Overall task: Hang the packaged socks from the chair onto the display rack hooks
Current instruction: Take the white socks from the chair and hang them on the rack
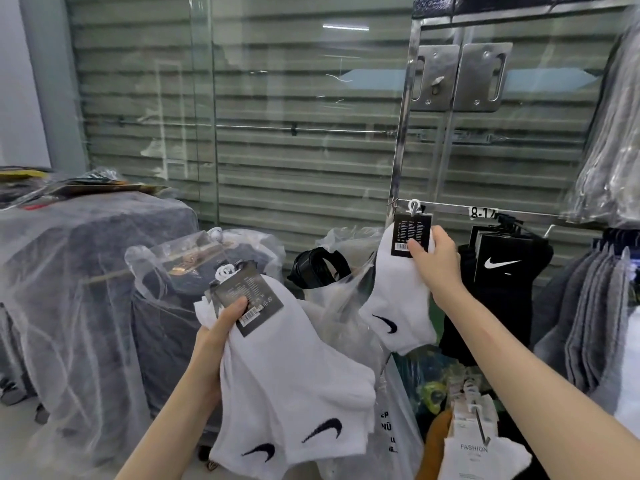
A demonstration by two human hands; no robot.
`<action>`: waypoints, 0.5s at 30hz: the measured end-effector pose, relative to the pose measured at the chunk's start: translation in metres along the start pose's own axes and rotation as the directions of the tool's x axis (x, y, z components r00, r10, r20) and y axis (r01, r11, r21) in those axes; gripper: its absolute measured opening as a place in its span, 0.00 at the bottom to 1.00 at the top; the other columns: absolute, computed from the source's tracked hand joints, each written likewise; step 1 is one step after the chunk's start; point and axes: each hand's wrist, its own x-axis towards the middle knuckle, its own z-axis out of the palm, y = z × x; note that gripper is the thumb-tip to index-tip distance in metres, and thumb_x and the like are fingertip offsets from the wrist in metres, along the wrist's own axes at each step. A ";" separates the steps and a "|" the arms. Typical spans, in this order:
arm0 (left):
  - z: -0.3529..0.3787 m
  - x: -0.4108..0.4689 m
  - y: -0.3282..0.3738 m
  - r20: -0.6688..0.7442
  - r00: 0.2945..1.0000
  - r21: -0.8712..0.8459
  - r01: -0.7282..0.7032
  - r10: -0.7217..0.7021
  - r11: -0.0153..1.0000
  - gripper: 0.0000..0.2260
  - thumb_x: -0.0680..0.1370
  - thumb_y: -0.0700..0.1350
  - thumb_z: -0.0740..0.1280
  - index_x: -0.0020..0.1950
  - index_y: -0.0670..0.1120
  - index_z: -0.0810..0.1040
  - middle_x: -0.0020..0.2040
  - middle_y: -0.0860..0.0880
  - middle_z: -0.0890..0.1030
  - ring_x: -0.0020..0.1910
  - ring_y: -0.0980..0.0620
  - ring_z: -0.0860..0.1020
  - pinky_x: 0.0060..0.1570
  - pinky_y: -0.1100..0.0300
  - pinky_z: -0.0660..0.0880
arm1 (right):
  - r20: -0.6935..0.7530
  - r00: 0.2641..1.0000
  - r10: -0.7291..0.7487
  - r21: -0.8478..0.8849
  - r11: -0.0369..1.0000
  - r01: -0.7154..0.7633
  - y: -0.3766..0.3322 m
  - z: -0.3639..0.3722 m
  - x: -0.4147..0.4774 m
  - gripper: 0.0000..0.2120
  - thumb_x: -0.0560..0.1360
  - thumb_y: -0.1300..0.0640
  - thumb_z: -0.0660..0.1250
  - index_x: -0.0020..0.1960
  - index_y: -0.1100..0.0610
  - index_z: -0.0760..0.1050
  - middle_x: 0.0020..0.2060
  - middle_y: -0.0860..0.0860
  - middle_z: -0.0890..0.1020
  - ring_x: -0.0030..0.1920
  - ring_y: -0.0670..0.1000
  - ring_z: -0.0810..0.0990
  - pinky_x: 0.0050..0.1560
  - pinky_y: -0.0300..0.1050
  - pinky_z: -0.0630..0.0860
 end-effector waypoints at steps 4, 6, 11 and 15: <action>0.004 0.003 -0.004 -0.017 0.999 0.007 -0.035 0.035 0.999 0.26 0.58 0.55 0.76 0.53 0.45 0.83 0.52 0.41 0.84 0.48 0.44 0.82 0.55 0.47 0.76 | -0.029 0.999 -0.013 0.018 1.000 0.013 0.006 -0.003 -0.007 0.04 0.76 0.61 0.62 0.43 0.55 0.70 0.35 0.41 0.75 0.43 0.49 0.73 0.41 0.38 0.66; 0.009 0.005 -0.006 -0.012 0.999 -0.008 -0.040 0.040 0.999 0.27 0.55 0.56 0.76 0.51 0.46 0.84 0.51 0.42 0.85 0.47 0.45 0.83 0.53 0.49 0.76 | -0.013 1.000 0.002 0.016 1.000 -0.002 0.009 -0.004 -0.007 0.03 0.76 0.60 0.62 0.44 0.54 0.70 0.36 0.42 0.75 0.49 0.54 0.74 0.46 0.42 0.65; 0.018 0.008 -0.011 0.011 0.999 0.010 -0.037 0.037 0.999 0.28 0.55 0.56 0.77 0.52 0.46 0.84 0.49 0.44 0.86 0.46 0.46 0.84 0.50 0.51 0.76 | -0.011 0.997 0.074 0.031 0.997 -0.074 0.009 -0.002 -0.004 0.02 0.76 0.59 0.62 0.45 0.55 0.70 0.39 0.47 0.76 0.53 0.58 0.74 0.45 0.44 0.66; 0.024 0.007 -0.013 0.021 0.999 0.031 -0.042 0.041 0.999 0.29 0.55 0.55 0.77 0.54 0.46 0.83 0.50 0.43 0.86 0.47 0.46 0.84 0.50 0.52 0.77 | -0.002 0.978 0.208 0.065 0.976 -0.207 0.009 0.002 0.011 0.05 0.76 0.59 0.63 0.51 0.58 0.74 0.47 0.54 0.79 0.54 0.56 0.75 0.45 0.43 0.68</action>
